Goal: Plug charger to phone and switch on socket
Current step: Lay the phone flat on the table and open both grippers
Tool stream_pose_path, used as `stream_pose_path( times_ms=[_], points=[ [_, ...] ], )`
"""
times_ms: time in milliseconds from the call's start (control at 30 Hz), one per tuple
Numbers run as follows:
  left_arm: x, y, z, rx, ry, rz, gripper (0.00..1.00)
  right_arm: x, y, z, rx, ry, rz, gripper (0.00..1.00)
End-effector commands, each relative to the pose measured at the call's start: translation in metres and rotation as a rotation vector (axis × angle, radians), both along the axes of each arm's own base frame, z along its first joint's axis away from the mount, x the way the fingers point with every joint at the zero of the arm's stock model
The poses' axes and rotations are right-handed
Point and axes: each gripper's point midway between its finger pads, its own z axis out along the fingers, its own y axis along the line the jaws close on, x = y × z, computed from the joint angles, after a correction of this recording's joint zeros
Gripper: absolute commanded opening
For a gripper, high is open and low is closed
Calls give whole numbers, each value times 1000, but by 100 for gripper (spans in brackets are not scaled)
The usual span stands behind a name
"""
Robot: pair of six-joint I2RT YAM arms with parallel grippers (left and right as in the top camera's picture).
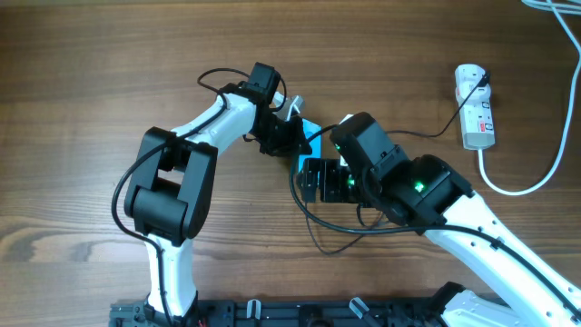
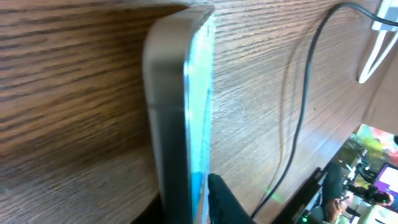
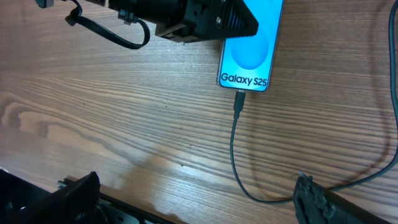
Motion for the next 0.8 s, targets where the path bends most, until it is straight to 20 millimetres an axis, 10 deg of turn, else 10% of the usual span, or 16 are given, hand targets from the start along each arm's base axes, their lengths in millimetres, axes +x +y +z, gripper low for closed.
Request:
stream_pose_path(
  times_ms=[0, 767],
  points=[
    [0, 7, -12, 66, -12, -6, 21, 2, -1, 10, 18, -18, -10, 100],
    [-10, 35, -37, 230, -2, 9, 55, -14, -13, -1, -40, 52, -8, 100]
  ],
)
